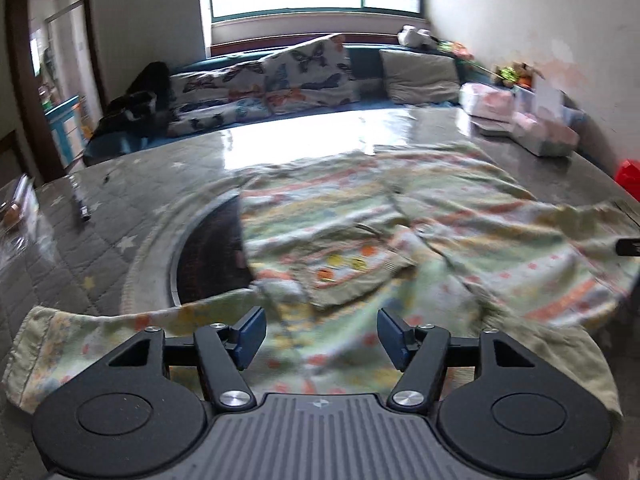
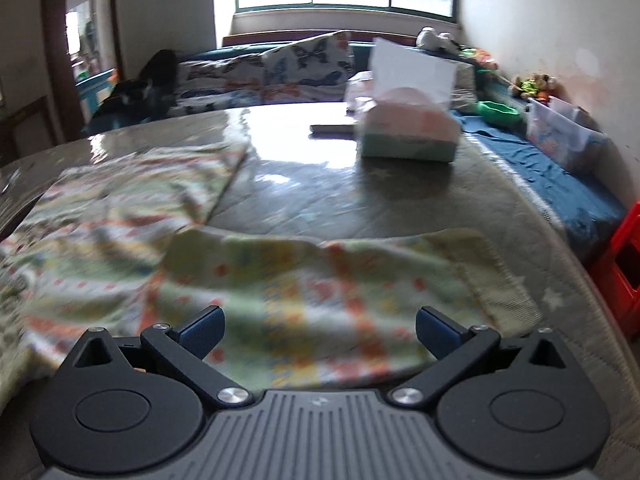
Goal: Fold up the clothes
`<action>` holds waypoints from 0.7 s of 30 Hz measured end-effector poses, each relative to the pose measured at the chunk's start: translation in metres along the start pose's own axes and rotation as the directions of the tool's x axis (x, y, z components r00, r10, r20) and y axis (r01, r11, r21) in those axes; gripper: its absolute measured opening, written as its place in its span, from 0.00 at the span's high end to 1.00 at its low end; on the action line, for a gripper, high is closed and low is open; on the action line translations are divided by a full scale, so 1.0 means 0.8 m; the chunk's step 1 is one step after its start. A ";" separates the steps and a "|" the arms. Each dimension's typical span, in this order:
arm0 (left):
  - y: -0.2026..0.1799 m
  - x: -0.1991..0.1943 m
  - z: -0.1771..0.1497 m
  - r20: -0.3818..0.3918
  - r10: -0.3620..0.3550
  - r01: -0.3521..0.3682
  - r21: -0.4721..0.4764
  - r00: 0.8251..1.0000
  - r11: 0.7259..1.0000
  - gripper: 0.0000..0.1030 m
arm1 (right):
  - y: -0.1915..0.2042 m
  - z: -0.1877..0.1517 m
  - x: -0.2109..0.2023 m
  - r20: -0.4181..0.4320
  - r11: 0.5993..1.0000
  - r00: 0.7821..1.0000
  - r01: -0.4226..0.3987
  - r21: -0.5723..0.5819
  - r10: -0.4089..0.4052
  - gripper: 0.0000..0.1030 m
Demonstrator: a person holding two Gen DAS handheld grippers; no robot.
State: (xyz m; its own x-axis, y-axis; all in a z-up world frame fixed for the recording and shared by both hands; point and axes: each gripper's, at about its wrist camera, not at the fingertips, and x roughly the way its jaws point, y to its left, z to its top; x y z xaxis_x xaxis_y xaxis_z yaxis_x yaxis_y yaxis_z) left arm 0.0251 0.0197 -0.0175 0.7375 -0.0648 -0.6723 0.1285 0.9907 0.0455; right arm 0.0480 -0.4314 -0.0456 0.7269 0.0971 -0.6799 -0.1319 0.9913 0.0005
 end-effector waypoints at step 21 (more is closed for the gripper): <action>-0.017 -0.011 -0.008 0.019 -0.022 0.021 0.026 1.000 0.999 0.32 | 0.120 0.020 -0.054 0.011 0.941 0.969 -0.238 -0.239 0.248 0.13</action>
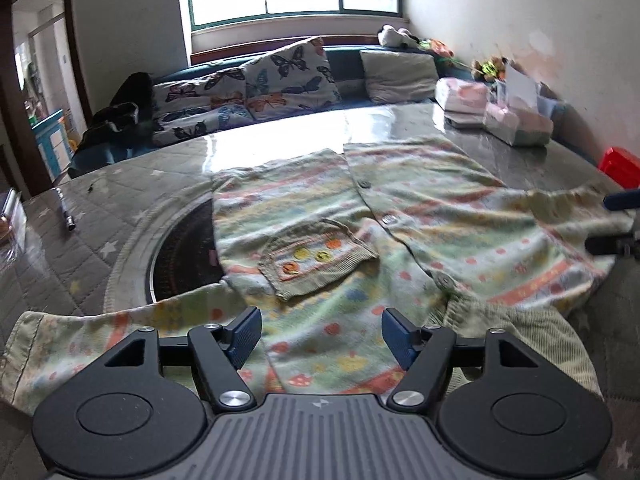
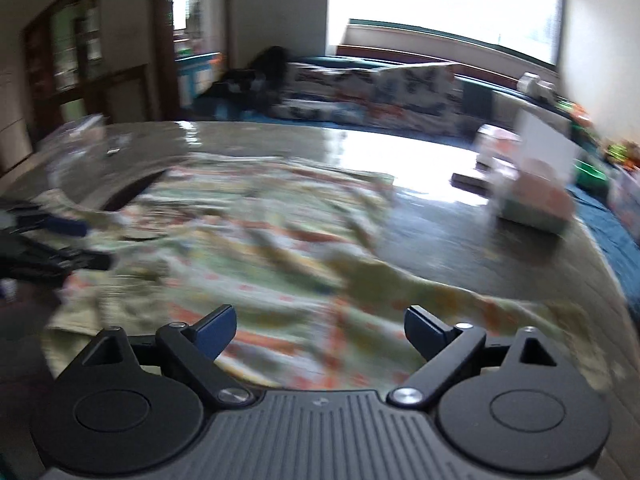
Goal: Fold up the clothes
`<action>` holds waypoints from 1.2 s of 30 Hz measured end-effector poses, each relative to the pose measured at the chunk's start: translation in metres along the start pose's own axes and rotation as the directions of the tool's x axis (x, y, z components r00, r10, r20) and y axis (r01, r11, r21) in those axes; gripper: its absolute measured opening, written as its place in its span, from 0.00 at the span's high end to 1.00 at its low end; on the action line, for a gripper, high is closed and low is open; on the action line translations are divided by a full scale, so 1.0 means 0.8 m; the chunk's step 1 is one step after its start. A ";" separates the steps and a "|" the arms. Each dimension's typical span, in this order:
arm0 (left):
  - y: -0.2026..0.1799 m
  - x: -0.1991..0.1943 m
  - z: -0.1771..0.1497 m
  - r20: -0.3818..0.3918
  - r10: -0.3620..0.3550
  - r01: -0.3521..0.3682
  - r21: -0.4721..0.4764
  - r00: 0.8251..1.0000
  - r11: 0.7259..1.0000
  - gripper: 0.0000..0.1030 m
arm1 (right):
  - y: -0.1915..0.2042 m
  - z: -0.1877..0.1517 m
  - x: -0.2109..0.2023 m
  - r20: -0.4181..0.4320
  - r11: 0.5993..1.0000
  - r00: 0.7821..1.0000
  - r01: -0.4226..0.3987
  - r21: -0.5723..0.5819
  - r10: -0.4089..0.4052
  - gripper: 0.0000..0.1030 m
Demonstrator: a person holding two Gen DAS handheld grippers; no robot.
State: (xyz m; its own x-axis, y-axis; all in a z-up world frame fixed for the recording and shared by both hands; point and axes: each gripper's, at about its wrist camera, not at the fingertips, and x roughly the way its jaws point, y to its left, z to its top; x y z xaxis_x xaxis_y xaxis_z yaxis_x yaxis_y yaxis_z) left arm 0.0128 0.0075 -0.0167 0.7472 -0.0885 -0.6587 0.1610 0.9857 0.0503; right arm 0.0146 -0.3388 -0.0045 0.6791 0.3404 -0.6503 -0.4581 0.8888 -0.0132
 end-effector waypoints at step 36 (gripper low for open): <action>-0.037 -0.067 -0.005 0.070 -0.206 0.196 0.135 0.976 0.971 0.33 | 0.088 0.005 0.020 -0.097 0.959 0.957 -0.278 -0.051 0.273 0.95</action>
State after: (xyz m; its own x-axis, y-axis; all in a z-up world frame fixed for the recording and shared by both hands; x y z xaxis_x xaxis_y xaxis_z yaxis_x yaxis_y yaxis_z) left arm -0.0348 -0.0164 0.0141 0.7411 -0.2999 -0.6007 0.3897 0.9207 0.0212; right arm -0.0046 -0.2696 -0.0132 0.4695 0.5382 -0.6999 -0.6575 0.7422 0.1297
